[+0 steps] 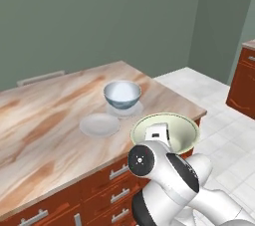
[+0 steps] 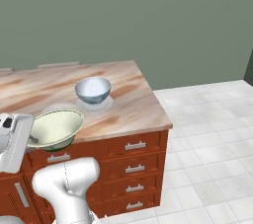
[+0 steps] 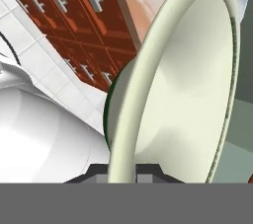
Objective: Move the bowls from the cabinet to the plates on the dining table.
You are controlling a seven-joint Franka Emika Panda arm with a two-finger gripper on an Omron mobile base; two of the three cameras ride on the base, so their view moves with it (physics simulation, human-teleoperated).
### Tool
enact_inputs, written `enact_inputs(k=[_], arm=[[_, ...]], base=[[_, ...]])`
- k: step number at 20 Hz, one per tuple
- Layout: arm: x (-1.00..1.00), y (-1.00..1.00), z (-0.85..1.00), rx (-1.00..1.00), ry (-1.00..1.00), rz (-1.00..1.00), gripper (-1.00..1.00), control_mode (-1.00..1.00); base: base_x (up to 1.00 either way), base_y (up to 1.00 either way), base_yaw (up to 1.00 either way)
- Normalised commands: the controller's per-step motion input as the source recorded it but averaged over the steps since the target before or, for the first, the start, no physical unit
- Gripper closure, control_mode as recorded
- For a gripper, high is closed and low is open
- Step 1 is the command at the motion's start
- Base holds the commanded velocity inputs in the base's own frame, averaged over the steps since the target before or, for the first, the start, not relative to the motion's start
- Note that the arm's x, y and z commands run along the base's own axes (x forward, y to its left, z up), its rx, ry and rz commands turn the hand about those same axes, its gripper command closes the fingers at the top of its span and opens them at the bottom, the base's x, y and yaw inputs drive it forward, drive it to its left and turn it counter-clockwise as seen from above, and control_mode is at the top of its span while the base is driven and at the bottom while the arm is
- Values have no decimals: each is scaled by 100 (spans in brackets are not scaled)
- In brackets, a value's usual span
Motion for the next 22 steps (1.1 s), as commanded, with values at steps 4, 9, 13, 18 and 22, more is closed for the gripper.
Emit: enact_inputs(k=[4, 9, 13, 18, 22], arm=[[0, 0, 0, 0, 0, 0, 100, 100], [0, 0, 0, 0, 0, 0, 100, 100], [0, 0, 0, 0, 0, 0, 100, 100], [0, 0, 0, 0, 0, 0, 100, 100], [25, 0, -3, 0, 0, -2, 100, -100]], base=[[42, 5, -4], [31, 6, -2], [25, 3, -2], [22, 1, -2], [0, 0, 0]])
